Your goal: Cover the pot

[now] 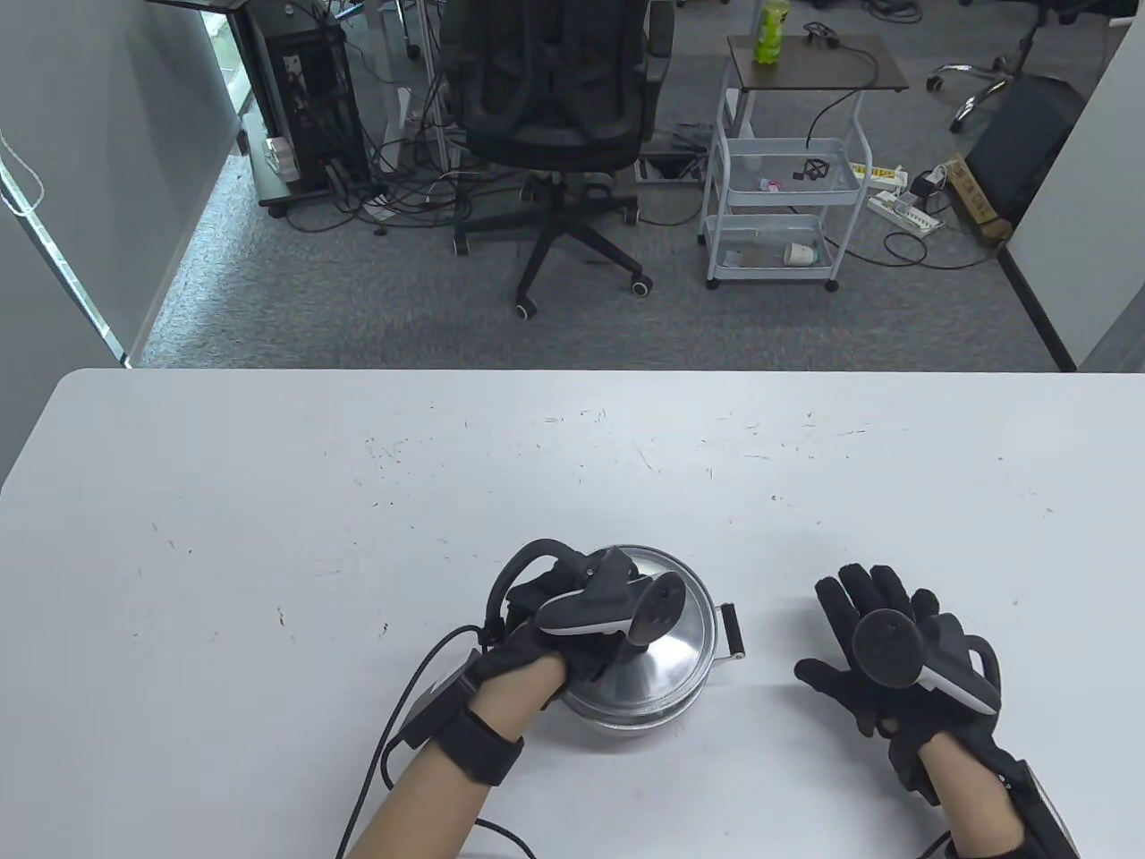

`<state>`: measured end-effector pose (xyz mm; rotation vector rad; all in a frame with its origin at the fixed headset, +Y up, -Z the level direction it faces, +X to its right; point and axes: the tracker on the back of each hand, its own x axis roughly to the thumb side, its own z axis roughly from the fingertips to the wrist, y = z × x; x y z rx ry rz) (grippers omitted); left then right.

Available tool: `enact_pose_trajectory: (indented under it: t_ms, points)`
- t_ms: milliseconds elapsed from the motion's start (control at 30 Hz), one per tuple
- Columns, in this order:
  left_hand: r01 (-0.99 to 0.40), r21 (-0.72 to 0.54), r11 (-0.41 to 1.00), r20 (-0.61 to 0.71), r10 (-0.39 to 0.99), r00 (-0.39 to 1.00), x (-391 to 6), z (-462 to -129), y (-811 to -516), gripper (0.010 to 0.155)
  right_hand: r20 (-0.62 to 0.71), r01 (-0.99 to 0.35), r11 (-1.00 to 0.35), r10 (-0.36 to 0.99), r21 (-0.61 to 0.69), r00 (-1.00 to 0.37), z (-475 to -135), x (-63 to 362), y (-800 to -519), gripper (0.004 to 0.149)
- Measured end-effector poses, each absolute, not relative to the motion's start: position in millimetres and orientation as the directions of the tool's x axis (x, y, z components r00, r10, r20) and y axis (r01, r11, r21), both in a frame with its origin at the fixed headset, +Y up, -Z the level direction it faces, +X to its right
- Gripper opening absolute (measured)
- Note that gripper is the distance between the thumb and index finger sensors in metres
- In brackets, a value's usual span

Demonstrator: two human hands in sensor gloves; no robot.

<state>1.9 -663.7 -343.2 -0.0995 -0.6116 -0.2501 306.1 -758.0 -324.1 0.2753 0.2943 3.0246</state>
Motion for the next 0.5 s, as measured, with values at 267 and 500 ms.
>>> enact_pose_trajectory:
  t_ms: [267,500]
  points:
    - [0.27,-0.065,0.961,0.571,-0.186,0.8,1,-344,-679,0.028,0.174,-0.065,-0.977,0.101,0.204,-0.98,-324,304,-758,0.094]
    - [0.222,-0.053,0.974,0.558,-0.155,0.815,-9,-341,-679,0.05,0.175,-0.051,-0.975,0.09,0.216,-0.98,-324,302,-762,0.094]
